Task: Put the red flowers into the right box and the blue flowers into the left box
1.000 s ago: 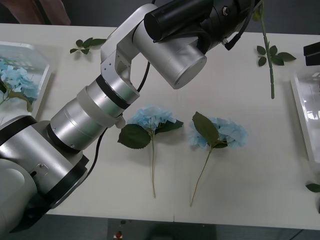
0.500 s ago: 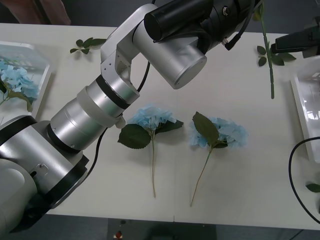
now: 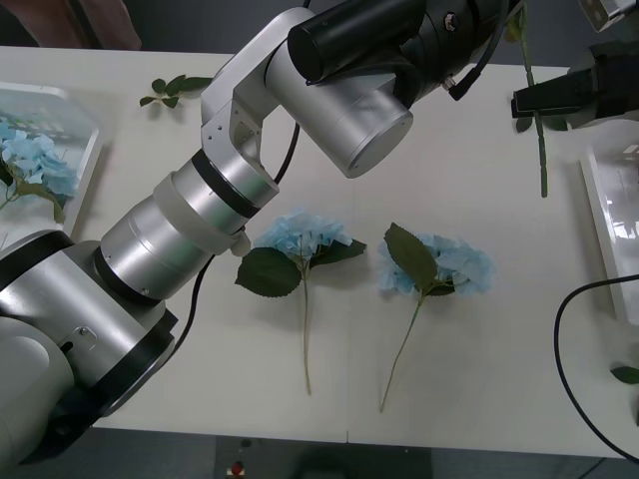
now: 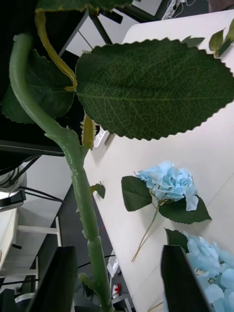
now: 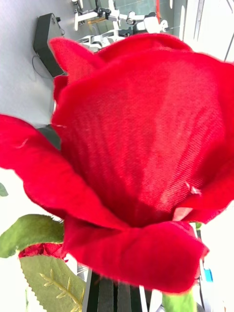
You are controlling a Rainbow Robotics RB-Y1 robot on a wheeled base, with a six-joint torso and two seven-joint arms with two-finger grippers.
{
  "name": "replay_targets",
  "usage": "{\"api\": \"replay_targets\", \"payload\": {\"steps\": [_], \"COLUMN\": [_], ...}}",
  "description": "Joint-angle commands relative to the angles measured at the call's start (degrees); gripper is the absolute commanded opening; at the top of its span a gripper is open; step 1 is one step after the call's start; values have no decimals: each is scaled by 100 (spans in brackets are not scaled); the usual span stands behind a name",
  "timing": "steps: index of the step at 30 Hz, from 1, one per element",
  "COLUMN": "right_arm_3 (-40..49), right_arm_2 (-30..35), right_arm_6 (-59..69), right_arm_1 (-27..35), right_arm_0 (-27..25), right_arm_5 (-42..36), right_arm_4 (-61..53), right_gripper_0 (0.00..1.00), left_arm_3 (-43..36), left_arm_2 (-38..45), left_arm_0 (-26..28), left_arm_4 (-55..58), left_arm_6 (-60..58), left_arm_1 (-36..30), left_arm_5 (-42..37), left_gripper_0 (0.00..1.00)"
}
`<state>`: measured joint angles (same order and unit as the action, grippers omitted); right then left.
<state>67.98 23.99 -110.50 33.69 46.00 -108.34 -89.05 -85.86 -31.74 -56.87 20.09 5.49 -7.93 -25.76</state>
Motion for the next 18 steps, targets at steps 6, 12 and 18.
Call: {"api": "replay_targets", "payload": {"steps": [6, 12, 18], "right_arm_3": [84, 93, 93], "right_arm_2": [70, 106, 150], "right_arm_6": [345, 380, 424], "right_arm_1": [15, 15, 24], "right_arm_0": [182, 182, 182], "right_arm_5": [50, 50, 50], "right_arm_4": [-7, -7, -7], "right_gripper_0": [0, 0, 0], "left_arm_3": [-132, -132, -132], "left_arm_2": [-34, -34, -34], "left_arm_0": [-158, -158, -158], "left_arm_4": [-49, -49, -49], "left_arm_6": [-101, -101, -101], "left_arm_1": [37, 37, 37], "left_arm_5": [54, 54, 54], "left_gripper_0": [0, 0, 98]}}
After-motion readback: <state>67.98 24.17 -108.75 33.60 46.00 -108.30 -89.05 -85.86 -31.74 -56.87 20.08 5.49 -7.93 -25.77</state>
